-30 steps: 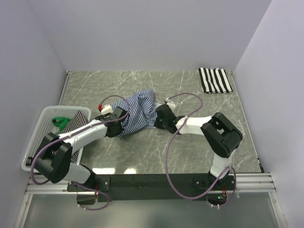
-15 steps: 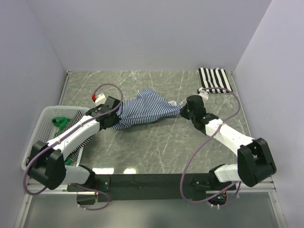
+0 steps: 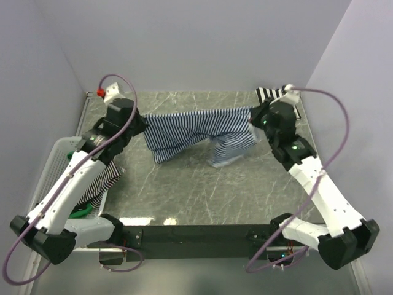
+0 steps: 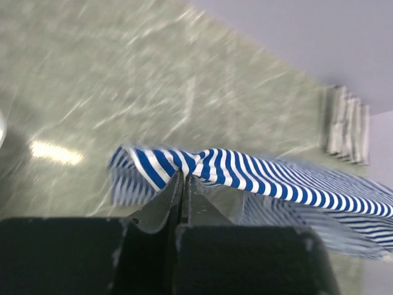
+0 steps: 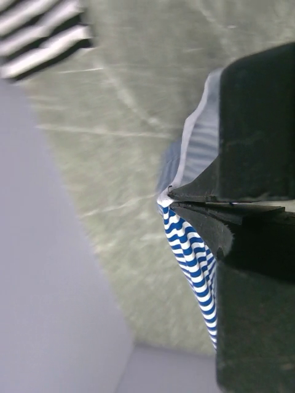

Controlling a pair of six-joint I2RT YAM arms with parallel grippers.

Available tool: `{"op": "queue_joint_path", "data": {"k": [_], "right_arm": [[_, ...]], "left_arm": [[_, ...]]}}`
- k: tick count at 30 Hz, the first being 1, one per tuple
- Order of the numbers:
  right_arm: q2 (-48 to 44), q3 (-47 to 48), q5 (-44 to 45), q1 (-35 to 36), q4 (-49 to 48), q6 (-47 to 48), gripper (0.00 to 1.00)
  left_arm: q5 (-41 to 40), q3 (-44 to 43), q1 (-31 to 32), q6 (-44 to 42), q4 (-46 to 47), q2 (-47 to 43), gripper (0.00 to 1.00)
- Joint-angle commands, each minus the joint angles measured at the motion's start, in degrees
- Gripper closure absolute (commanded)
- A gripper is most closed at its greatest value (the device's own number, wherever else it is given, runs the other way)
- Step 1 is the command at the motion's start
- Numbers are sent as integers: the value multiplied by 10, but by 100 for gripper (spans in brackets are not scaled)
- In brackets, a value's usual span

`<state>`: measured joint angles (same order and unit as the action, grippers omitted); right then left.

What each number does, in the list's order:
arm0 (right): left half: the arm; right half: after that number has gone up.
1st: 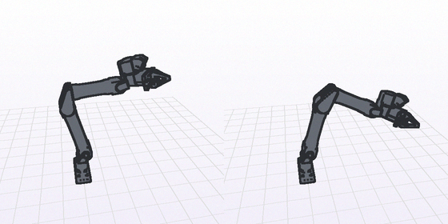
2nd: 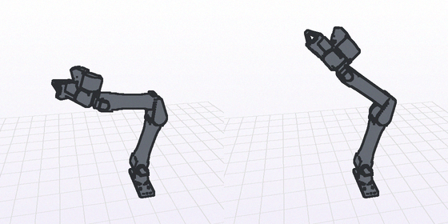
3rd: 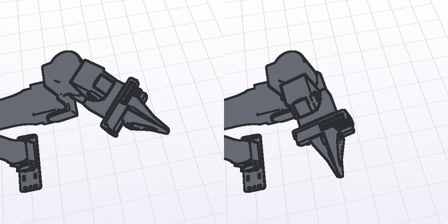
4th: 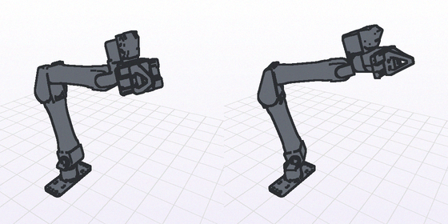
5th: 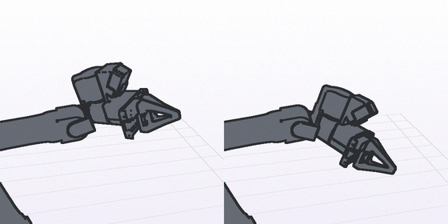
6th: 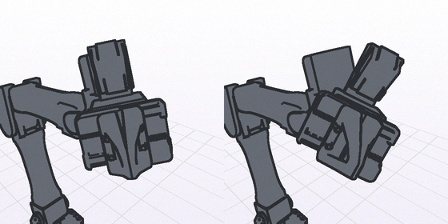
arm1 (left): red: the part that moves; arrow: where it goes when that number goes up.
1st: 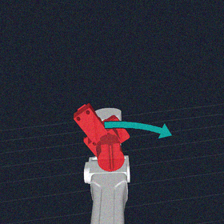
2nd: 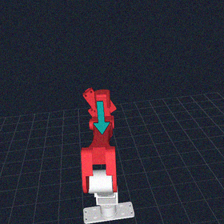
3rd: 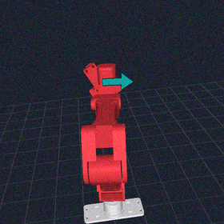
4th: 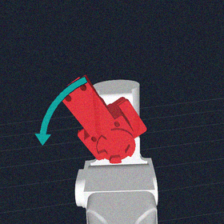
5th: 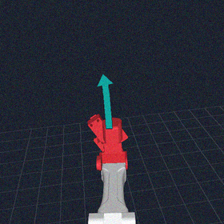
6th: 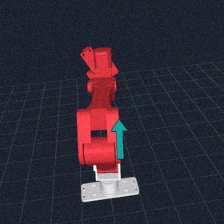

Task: Fold and stack the tank tops
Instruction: Flatten the tank top out

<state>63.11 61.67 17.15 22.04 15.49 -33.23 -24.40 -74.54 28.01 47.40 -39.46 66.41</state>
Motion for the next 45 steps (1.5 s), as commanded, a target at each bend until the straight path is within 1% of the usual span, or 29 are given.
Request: {"op": "queue_joint_path", "data": {"k": [1,4,6,10,11,12,15,20,22,24,28,29,31,32,34,35,37,38,40,41,43,45], "right_arm": [[-33,107,56,-12,3,73,100],[-33,171,68,-10,28,98,100],[-41,180,72,-11,30,111,100],[-85,165,85,-11,31,120,100],[-96,158,93,-11,30,120,100],[-106,152,96,-11,28,121,100],[-141,130,101,-11,27,126,100],[-129,137,91,-11,24,137,100],[-92,153,81,-12,24,143,100],[-50,166,62,-16,11,147,100],[19,195,15,-37,-21,148,100],[52,217,4,-42,-26,147,100],[90,249,-28,-62,-35,145,100],[131,287,-38,-71,-35,141,100],[173,332,-79,-95,-32,131,100],[211,378,-92,-102,-30,121,100],[249,432,-112,-113,-13,114,100],[283,487,-115,-116,-5,111,100],[311,541,-119,-117,22,111,100],[330,584,-120,-116,31,110,100],[343,615,-123,-117,63,105,100],[335,595,-122,-117,78,99,100]], "left_arm": [[0,-66,-2,-86,28,-34,99],[52,-97,-2,-120,49,-50,99],[100,-111,-2,-137,47,-55,99],[151,-112,12,-152,47,-67,99],[154,-112,18,-152,47,-72,99],[150,-111,37,-154,47,-77,99],[117,-121,74,-158,38,-81,99],[84,-144,78,-158,34,-66,99],[40,-153,78,-158,44,-46,99],[18,-158,68,-160,64,-12,99],[111,-181,-21,-135,122,60,99],[119,-199,-32,-132,142,92,99],[140,-224,-61,-126,158,126,99],[160,-256,-70,-126,172,162,99],[182,-294,-94,-124,180,200,99],[199,-340,-100,-124,180,238,99],[215,-391,-117,-127,174,275,99],[221,-442,-123,-127,170,307,99],[236,-492,-136,-130,149,332,99],[239,-529,-140,-131,142,348,99],[239,-533,-146,-131,131,348,99],[237,-493,-147,-130,136,319,99]]}}
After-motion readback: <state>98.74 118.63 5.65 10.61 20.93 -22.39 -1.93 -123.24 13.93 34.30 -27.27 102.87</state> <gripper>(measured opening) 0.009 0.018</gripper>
